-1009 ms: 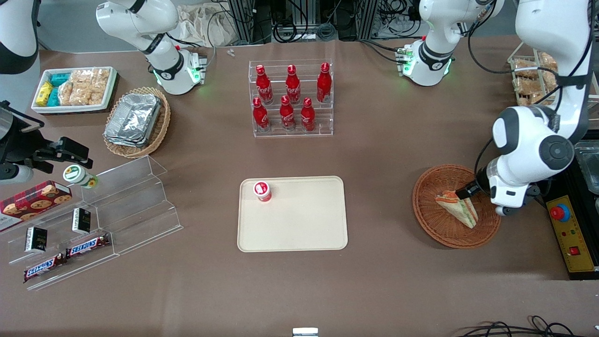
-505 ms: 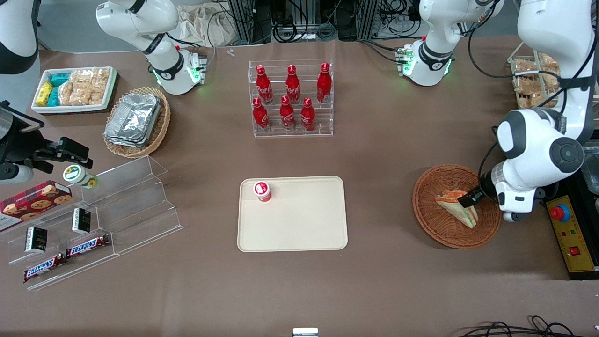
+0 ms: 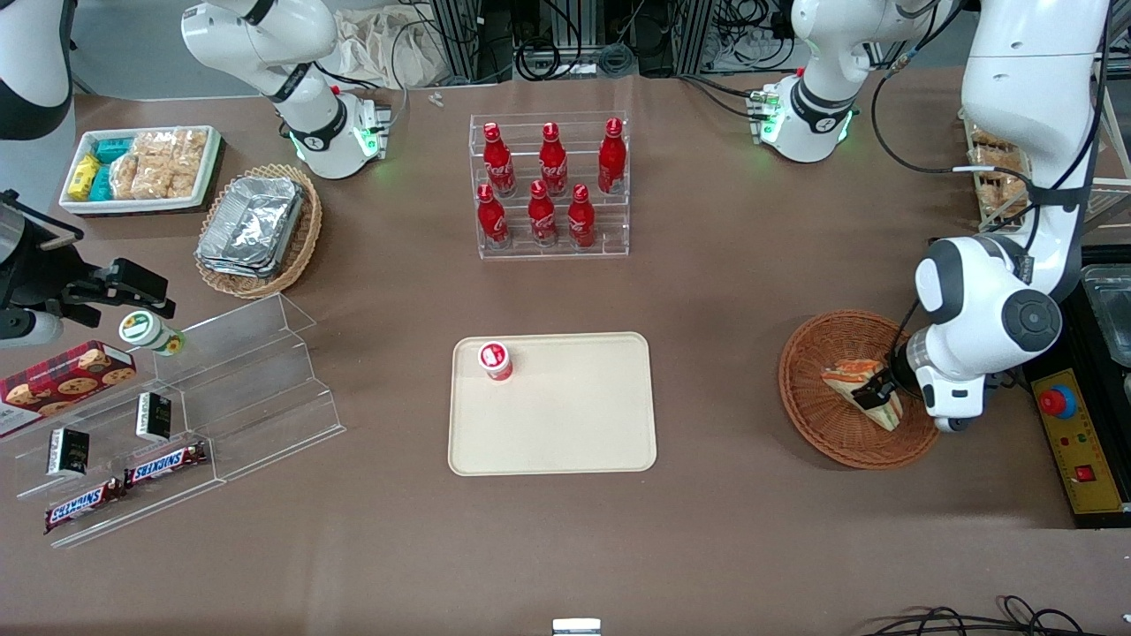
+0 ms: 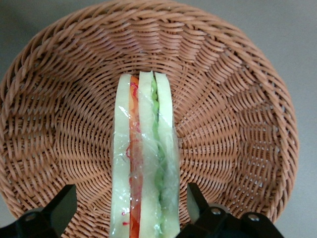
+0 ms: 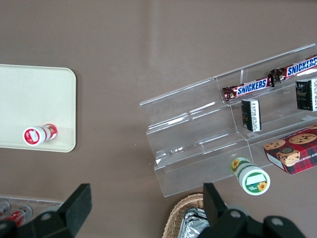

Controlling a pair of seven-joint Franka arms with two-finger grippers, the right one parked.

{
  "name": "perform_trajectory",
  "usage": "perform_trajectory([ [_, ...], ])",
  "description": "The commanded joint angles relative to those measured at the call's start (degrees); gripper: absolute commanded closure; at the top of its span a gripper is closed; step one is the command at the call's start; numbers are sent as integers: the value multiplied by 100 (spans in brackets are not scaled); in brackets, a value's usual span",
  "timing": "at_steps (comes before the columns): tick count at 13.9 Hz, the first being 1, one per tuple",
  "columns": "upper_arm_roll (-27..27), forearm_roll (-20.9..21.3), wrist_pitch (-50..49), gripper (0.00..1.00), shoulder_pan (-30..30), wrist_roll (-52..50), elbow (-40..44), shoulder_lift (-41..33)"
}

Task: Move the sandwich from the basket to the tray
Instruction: 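Close the left gripper on the sandwich and lift it from the basket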

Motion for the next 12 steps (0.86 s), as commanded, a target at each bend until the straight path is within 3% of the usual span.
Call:
perform_trajectory([
  [1, -3, 0, 37, 4, 16, -113, 101, 101],
  [5, 40, 44, 204, 13, 16, -113, 92, 233],
  [6, 110, 53, 204, 21, 16, -113, 83, 215],
  [9, 137, 53, 160, 64, 8, -183, 92, 145],
  [12, 129, 44, -277, 89, -10, -446, 179, -126],
])
